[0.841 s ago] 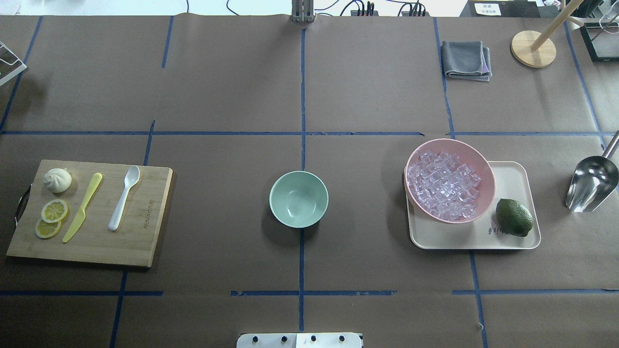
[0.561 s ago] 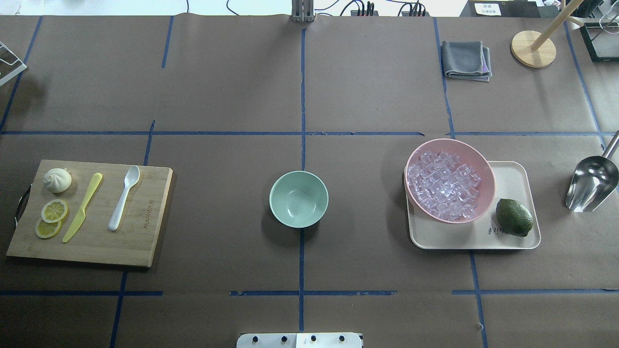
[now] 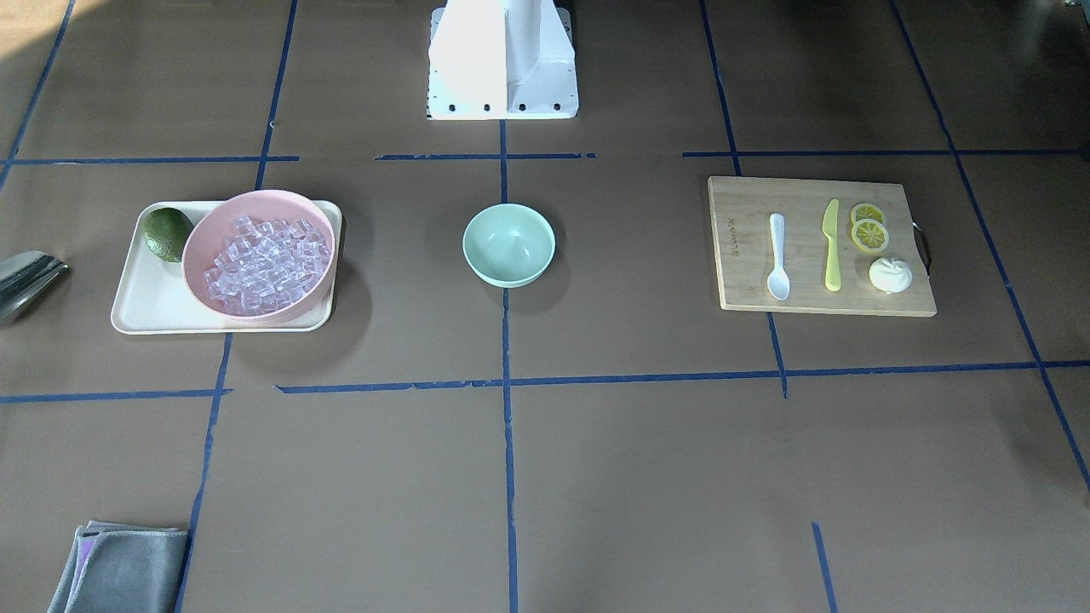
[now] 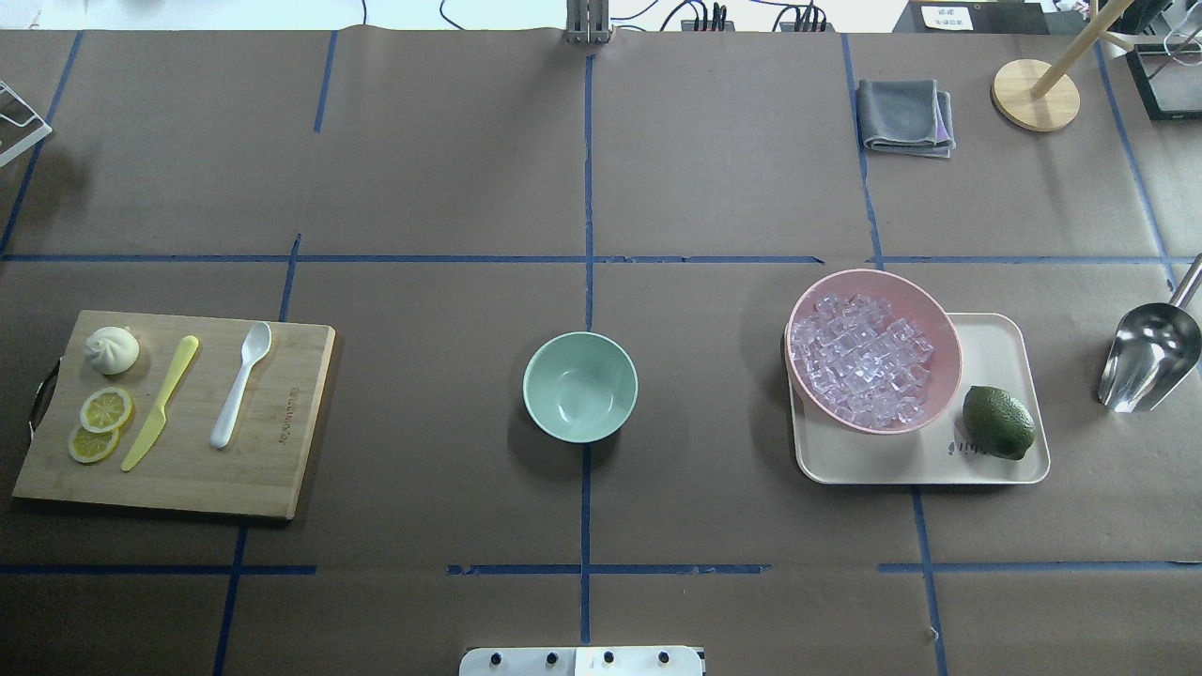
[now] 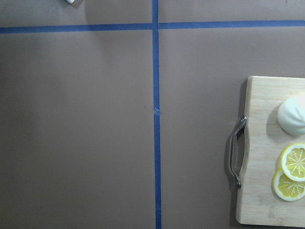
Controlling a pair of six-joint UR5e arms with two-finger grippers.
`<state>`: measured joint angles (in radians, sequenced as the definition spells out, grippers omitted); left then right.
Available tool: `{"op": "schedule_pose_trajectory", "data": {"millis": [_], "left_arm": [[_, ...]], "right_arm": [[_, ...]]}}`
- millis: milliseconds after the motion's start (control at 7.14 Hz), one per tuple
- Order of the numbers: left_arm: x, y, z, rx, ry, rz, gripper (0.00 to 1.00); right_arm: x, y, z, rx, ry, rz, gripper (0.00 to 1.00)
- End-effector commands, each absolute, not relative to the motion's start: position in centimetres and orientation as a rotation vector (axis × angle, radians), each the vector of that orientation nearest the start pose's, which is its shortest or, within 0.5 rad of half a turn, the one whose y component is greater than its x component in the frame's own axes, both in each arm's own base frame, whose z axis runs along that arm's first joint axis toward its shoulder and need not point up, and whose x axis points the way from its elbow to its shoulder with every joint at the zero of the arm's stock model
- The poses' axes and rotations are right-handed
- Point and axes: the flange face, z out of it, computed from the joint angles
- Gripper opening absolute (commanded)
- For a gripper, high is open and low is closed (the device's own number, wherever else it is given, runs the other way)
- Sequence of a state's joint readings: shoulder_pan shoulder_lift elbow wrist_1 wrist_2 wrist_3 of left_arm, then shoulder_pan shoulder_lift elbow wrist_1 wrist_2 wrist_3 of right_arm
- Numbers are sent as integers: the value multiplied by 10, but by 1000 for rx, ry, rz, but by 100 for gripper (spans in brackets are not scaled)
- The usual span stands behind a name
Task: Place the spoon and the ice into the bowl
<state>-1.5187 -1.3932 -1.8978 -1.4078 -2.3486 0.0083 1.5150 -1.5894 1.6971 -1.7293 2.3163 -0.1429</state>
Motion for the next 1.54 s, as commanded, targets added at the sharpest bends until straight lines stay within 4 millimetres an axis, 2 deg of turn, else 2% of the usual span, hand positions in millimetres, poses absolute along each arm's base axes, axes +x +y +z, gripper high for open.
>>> {"op": "schedule_pose_trajectory", "data": {"millis": [0,140,280,701,1401], "left_arm": [[-41,-416,593,-29,782,47,100],[-40,-419,599,-35,788,49,100],[-40,-414,595,-23,791,61,100],[-35,-419,591,21,793,87,100],[-22,-420,587,15,838,110,100]], "right_arm": [[38,-482,623,-14,-748,-175,99],[39,-481,620,-6,-748,-180,99],[36,-481,622,-12,-749,-187,99],[12,-484,614,54,-787,-252,99],[0,-485,610,55,-789,-278,99]]}}
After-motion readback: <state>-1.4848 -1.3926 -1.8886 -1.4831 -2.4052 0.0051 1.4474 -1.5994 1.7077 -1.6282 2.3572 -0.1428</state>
